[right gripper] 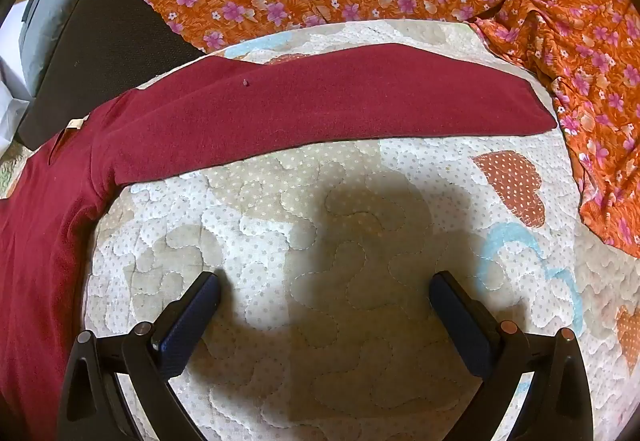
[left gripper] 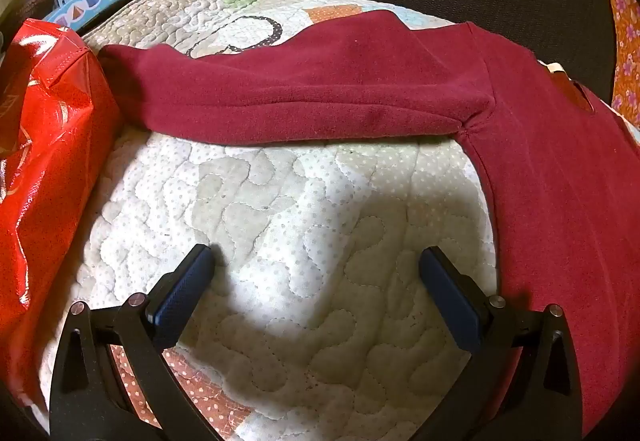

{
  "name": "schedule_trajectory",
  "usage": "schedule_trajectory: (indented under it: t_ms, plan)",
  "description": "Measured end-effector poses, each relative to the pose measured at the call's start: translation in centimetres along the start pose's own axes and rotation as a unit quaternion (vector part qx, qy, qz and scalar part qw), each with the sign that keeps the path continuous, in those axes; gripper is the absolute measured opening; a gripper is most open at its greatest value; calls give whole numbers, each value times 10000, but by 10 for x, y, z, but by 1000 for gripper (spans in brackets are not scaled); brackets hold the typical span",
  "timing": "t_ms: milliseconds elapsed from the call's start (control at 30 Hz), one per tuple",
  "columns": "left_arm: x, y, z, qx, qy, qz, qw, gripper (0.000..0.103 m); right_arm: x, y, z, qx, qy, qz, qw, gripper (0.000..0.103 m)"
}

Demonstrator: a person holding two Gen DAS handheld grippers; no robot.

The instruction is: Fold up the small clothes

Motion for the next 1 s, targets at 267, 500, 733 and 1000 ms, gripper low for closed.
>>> schedule_trajectory:
  t_ms: [267, 500, 733, 1000]
  plan:
    - [0, 0, 0, -5, 1, 4, 10000, 103, -1, -2, -2, -2, -3, 0, 10000, 103]
    - [0, 2, 0, -4, 1, 4, 10000, 103, -2, -4, -4, -4, 1, -1, 10000, 103]
    - [0, 0, -1, -22, 31, 18, 10000, 103, -3, -7, -6, -6, 7, -1, 10000, 103]
    - [-18, -9, -38, -49, -66, 186, 9998, 102, -2, 4, -17, 376, -27, -202, 9991, 98]
Point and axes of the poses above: each gripper's, at about its wrist camera, not at the fingertips, and z roughly the way its jaws point, y to its left, x to its underside, the point moved 1 cm from there along z, roughly the way its jaws point, and after that the axes turned 3 degrees about y, right-handed, at the moved point
